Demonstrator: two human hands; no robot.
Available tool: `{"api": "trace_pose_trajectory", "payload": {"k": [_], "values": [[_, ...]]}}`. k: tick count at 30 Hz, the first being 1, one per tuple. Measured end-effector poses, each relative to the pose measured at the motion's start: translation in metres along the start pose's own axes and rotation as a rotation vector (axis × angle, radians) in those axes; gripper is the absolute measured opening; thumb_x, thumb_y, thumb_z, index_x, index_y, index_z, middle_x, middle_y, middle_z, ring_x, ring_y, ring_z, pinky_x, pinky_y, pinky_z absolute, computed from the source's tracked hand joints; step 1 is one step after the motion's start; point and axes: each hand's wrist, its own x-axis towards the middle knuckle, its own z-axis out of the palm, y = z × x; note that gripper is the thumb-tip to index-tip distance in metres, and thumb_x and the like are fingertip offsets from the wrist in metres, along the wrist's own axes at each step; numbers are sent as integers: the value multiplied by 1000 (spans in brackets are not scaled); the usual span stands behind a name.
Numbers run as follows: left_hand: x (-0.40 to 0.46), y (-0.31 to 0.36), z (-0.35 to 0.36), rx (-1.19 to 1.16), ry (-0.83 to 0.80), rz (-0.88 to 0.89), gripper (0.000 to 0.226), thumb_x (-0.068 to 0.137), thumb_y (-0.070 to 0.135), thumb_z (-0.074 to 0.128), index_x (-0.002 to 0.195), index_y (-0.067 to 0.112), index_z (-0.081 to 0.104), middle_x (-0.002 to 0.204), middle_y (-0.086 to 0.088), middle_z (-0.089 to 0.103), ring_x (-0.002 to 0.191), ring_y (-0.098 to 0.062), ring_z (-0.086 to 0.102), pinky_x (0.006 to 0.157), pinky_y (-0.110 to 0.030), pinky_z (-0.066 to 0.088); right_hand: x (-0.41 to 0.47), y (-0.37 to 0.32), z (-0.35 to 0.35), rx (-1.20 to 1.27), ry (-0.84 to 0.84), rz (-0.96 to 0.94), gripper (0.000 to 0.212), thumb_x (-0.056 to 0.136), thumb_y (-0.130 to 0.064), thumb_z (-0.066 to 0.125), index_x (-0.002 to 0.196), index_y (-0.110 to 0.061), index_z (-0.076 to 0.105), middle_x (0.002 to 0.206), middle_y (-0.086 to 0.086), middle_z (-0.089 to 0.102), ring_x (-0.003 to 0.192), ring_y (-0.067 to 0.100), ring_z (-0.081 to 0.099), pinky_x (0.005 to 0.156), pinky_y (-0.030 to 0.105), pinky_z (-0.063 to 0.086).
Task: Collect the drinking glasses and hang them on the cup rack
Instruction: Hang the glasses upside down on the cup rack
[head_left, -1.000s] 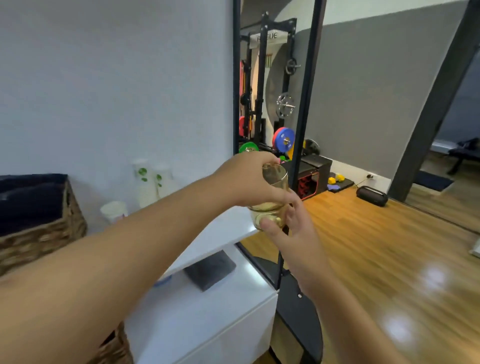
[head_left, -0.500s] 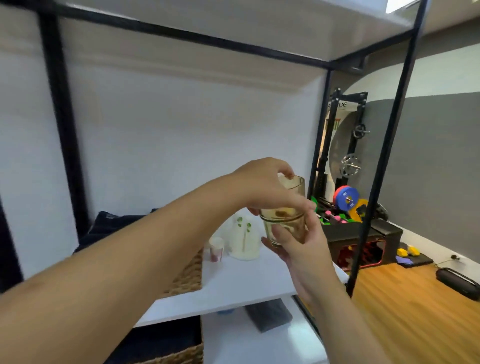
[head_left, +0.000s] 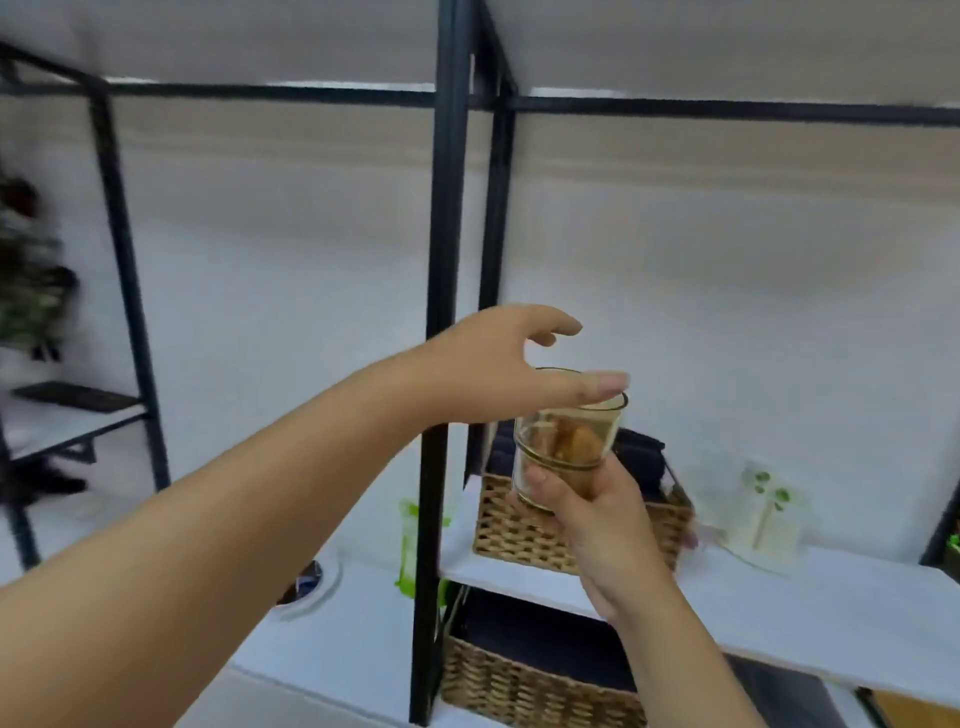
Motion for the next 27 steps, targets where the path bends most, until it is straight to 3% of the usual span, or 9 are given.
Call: {"api": "trace_pose_trajectory", "payload": {"k": [3, 6, 9, 12, 16, 20, 27], "values": [[-53, -69, -37, -126, 188, -93, 65, 78, 81, 56, 130, 44, 62, 125, 23, 65, 109, -3, 66, 94, -39, 57, 2, 17, 58, 63, -62, 42, 65, 67, -34, 89, 128, -22, 68, 120, 2, 78, 115, 22, 73, 105, 57, 53], [-92, -137, -61, -161, 338, -238, 49, 88, 74, 51, 118, 39, 69, 113, 21, 70, 108, -1, 65, 96, -41, 56, 10, 35, 108, 104, -111, 83, 64, 70, -29, 93, 127, -20, 67, 119, 5, 78, 115, 26, 73, 105, 57, 53], [-110, -188, -74, -128, 409, -314, 47, 95, 67, 48, 125, 36, 67, 118, 20, 68, 111, 1, 62, 98, -32, 51, 26, 53, 153, 102, -169, 115, 57, 74, -25, 92, 125, -23, 68, 119, 5, 78, 115, 26, 73, 103, 56, 55], [-117, -232, -82, -91, 455, -342, 44, 101, 59, 46, 133, 34, 63, 127, 22, 64, 119, 1, 58, 94, -22, 44, 50, 75, 192, 62, -223, 118, 46, 81, -18, 88, 122, -27, 69, 115, -1, 80, 112, 19, 74, 100, 45, 57], [-128, -305, -88, -60, 513, -444, 48, 101, 58, 45, 140, 33, 58, 133, 19, 61, 122, -3, 56, 104, -31, 43, 90, 106, 235, 17, -280, 122, 48, 81, -16, 88, 123, -24, 68, 111, -5, 80, 106, 12, 75, 87, 29, 58], [-140, -376, -94, -50, 524, -568, 56, 97, 65, 46, 146, 37, 50, 143, 15, 56, 130, -7, 51, 109, -38, 42, 137, 142, 274, -17, -317, 141, 57, 75, -20, 92, 125, -26, 65, 115, -7, 78, 107, 9, 74, 90, 30, 56], [-132, -451, -104, -43, 597, -662, 54, 100, 55, 51, 149, 32, 47, 145, 7, 54, 132, -13, 51, 108, -39, 43, 207, 185, 336, -94, -372, 144, 65, 69, -34, 94, 125, -32, 60, 118, -10, 75, 109, 8, 71, 96, 34, 56]]}}
